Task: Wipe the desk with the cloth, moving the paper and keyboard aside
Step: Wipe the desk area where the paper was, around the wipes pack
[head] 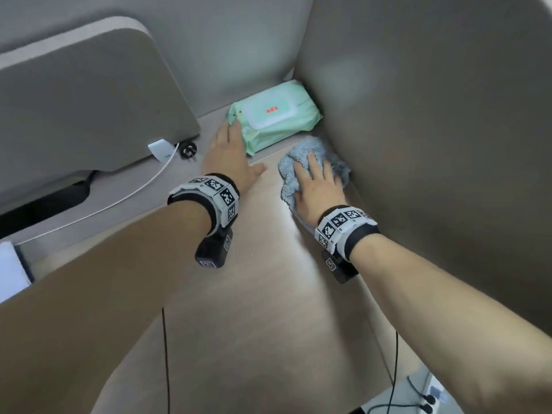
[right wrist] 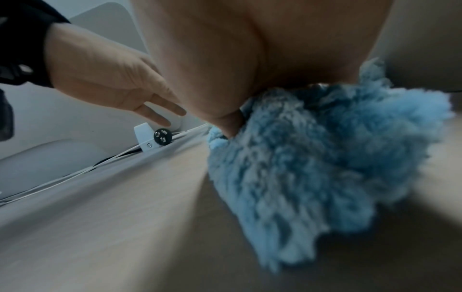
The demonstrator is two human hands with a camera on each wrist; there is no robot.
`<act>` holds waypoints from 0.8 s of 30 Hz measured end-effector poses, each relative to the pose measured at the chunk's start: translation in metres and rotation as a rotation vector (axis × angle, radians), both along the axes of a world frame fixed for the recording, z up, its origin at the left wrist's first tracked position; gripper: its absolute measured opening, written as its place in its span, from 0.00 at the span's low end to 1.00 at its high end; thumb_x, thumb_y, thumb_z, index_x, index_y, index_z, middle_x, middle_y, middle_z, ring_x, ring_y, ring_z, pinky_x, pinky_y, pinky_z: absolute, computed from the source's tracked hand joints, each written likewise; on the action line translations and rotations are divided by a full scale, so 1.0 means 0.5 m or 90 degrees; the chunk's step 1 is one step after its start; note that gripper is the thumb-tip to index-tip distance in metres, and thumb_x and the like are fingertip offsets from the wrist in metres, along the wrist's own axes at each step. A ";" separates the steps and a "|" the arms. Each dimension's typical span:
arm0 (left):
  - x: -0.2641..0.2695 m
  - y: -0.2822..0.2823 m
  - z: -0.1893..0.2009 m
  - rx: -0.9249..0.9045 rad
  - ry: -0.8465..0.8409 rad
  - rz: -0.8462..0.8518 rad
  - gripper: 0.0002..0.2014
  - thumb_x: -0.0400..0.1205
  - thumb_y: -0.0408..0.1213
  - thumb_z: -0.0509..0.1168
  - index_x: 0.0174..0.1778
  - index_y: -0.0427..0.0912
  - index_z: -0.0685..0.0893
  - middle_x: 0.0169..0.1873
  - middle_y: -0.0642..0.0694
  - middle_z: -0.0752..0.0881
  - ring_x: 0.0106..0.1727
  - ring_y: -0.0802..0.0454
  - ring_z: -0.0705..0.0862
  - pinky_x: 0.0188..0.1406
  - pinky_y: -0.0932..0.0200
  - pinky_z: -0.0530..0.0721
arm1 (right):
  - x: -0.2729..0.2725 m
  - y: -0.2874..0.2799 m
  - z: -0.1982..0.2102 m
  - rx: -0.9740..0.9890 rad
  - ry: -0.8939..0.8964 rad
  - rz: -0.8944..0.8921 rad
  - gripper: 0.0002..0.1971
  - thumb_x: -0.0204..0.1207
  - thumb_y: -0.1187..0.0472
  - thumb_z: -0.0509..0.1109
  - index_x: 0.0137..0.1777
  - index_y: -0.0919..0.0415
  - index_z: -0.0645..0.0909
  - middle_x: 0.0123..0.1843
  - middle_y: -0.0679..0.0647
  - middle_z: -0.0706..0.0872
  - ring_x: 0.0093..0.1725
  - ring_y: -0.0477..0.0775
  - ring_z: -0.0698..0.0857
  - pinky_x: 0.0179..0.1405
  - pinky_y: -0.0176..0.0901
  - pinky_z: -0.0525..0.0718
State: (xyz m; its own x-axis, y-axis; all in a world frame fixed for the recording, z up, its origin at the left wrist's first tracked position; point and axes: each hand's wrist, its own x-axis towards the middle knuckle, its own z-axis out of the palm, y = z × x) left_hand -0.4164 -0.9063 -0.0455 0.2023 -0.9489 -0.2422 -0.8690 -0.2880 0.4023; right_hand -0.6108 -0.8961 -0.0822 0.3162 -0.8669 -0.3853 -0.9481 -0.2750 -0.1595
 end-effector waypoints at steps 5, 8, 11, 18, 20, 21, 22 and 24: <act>0.002 -0.085 -0.016 -0.031 -0.012 -0.044 0.53 0.69 0.51 0.77 0.83 0.40 0.53 0.83 0.37 0.55 0.83 0.37 0.57 0.81 0.43 0.60 | 0.002 -0.043 -0.007 -0.009 -0.021 -0.025 0.33 0.81 0.53 0.61 0.85 0.53 0.55 0.88 0.58 0.47 0.84 0.68 0.51 0.76 0.70 0.64; 0.003 -0.114 -0.038 -0.036 -0.042 -0.073 0.52 0.68 0.53 0.76 0.82 0.38 0.56 0.81 0.37 0.61 0.82 0.36 0.58 0.82 0.44 0.58 | 0.004 -0.042 -0.011 -0.012 -0.016 -0.022 0.33 0.81 0.53 0.61 0.85 0.53 0.55 0.88 0.58 0.47 0.84 0.68 0.50 0.76 0.69 0.65; 0.004 -0.137 -0.043 -0.040 -0.051 -0.084 0.51 0.67 0.52 0.76 0.81 0.37 0.58 0.77 0.37 0.67 0.77 0.35 0.64 0.80 0.45 0.61 | 0.002 -0.041 -0.013 -0.015 -0.005 -0.019 0.33 0.81 0.52 0.61 0.85 0.53 0.55 0.88 0.58 0.47 0.84 0.68 0.50 0.74 0.67 0.66; 0.009 -0.098 0.003 -0.005 -0.064 -0.046 0.42 0.69 0.49 0.74 0.76 0.41 0.64 0.65 0.36 0.73 0.65 0.36 0.70 0.64 0.46 0.71 | 0.003 -0.041 -0.014 -0.017 -0.005 -0.024 0.33 0.82 0.51 0.59 0.85 0.52 0.53 0.89 0.56 0.45 0.85 0.66 0.49 0.75 0.67 0.67; 0.024 -0.047 0.018 0.010 -0.048 -0.022 0.42 0.70 0.48 0.74 0.77 0.41 0.63 0.66 0.36 0.72 0.67 0.36 0.69 0.66 0.45 0.71 | 0.004 -0.043 -0.012 -0.009 -0.014 -0.028 0.33 0.82 0.52 0.59 0.85 0.51 0.54 0.89 0.55 0.45 0.85 0.66 0.50 0.75 0.68 0.67; 0.035 -0.016 0.024 0.022 -0.043 -0.007 0.42 0.70 0.48 0.74 0.77 0.41 0.63 0.66 0.36 0.72 0.67 0.36 0.69 0.66 0.45 0.71 | 0.005 -0.043 -0.013 -0.004 -0.019 -0.029 0.33 0.81 0.52 0.59 0.85 0.51 0.54 0.89 0.55 0.46 0.84 0.66 0.50 0.75 0.69 0.66; 0.048 0.016 0.029 0.033 -0.042 0.004 0.41 0.70 0.48 0.74 0.77 0.41 0.64 0.66 0.37 0.72 0.67 0.36 0.69 0.65 0.45 0.71 | 0.006 -0.043 -0.014 0.001 -0.022 -0.034 0.33 0.81 0.53 0.59 0.85 0.50 0.54 0.89 0.54 0.46 0.84 0.66 0.51 0.75 0.69 0.66; 0.078 0.079 0.033 0.055 -0.037 0.015 0.39 0.69 0.47 0.74 0.75 0.41 0.66 0.67 0.37 0.72 0.68 0.36 0.70 0.64 0.46 0.72 | 0.010 -0.046 -0.014 0.005 -0.020 -0.049 0.32 0.81 0.53 0.59 0.85 0.50 0.54 0.89 0.55 0.46 0.84 0.67 0.51 0.75 0.71 0.65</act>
